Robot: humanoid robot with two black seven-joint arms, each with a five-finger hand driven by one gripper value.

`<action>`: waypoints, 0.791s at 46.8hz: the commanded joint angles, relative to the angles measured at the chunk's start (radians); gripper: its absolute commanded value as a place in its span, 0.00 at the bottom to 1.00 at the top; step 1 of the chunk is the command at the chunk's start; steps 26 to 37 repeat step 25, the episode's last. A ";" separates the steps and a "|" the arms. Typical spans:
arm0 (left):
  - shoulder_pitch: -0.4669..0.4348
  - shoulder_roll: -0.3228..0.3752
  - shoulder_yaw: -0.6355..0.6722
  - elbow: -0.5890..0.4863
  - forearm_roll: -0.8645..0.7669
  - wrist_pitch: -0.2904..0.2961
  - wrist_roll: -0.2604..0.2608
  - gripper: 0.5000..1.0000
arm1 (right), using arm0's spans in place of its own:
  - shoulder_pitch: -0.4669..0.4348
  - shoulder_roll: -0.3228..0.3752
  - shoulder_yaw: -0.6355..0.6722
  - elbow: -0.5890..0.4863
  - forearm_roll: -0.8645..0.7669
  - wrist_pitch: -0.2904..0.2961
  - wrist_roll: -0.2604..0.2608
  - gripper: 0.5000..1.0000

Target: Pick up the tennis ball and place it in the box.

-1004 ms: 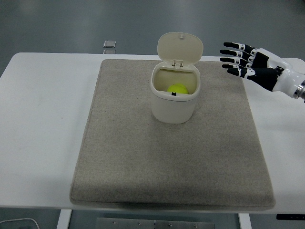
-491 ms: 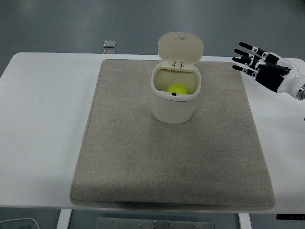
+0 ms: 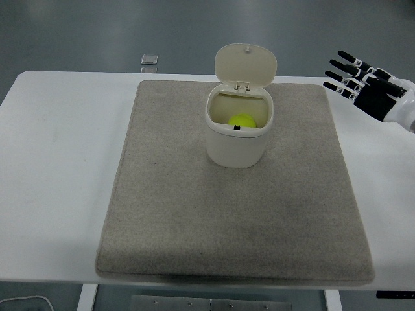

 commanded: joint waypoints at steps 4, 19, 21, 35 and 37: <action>0.000 0.000 0.000 0.000 0.000 0.000 0.000 0.98 | -0.006 0.018 0.001 0.000 -0.007 -0.005 0.012 0.83; 0.000 0.000 0.000 0.000 0.000 0.001 0.000 0.98 | -0.017 0.023 -0.002 -0.004 -0.015 -0.011 0.012 0.83; 0.000 0.000 0.000 0.000 0.000 0.000 0.000 0.98 | -0.017 0.023 -0.002 -0.006 -0.015 -0.011 0.012 0.83; 0.000 0.000 0.000 0.000 0.000 0.000 0.000 0.98 | -0.017 0.023 -0.002 -0.006 -0.017 -0.011 0.018 0.83; 0.000 0.000 0.000 0.000 0.000 0.000 0.000 0.98 | -0.017 0.023 -0.002 -0.006 -0.017 -0.011 0.018 0.83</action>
